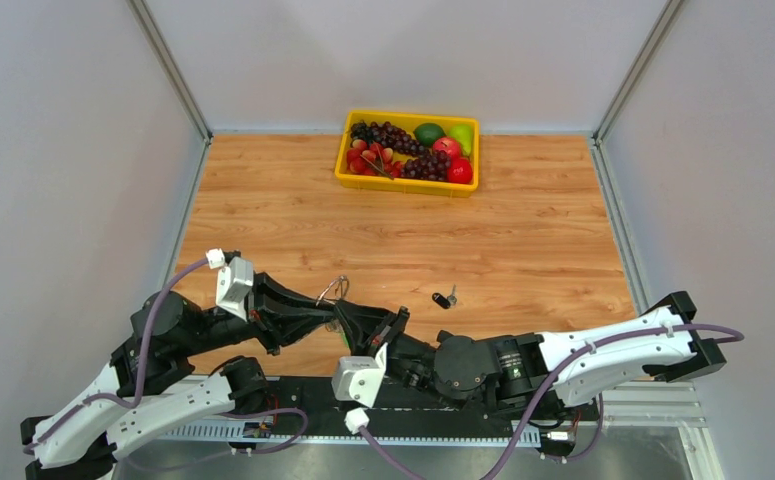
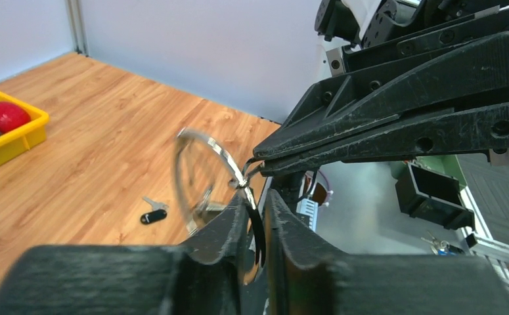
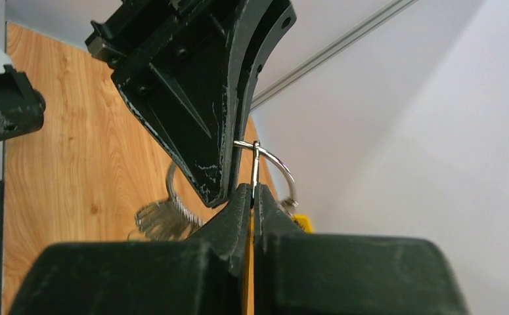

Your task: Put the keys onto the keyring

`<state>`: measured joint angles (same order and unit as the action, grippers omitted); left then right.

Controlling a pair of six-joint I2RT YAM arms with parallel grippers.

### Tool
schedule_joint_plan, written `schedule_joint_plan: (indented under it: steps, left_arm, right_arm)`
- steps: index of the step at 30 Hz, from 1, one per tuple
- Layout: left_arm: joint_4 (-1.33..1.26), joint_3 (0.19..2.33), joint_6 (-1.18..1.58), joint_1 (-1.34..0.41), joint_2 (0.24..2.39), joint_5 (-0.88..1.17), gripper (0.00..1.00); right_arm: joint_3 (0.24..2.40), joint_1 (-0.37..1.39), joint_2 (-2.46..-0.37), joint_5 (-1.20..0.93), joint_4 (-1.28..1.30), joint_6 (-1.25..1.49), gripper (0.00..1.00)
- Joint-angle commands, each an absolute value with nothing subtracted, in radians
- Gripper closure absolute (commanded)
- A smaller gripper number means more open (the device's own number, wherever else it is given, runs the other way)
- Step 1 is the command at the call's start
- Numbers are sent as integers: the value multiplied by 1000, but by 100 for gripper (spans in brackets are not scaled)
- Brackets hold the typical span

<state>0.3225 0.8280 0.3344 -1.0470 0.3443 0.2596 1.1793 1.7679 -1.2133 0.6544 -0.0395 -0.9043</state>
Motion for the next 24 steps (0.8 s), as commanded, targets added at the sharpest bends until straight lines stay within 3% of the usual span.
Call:
schedule_joint_plan:
  steps: [1, 2, 11, 17, 24]
  left_arm:
    - [351, 868, 319, -1052, 366, 261, 72]
    - [358, 868, 319, -1051, 365, 255, 64]
    - [431, 874, 328, -1051, 368, 152, 37]
    - [443, 890, 299, -1051, 372, 195, 35]
    - [383, 915, 286, -1051, 428, 433, 33]
  right_arm:
    - [1233, 1759, -1166, 677, 84, -796, 100]
    - [1239, 1759, -1163, 671, 117, -767, 100]
    - [1262, 1759, -1118, 593, 346, -524, 100]
    - [1345, 1759, -1105, 457, 561, -409, 100]
    - [1512, 1759, -1181, 250, 847, -360, 100]
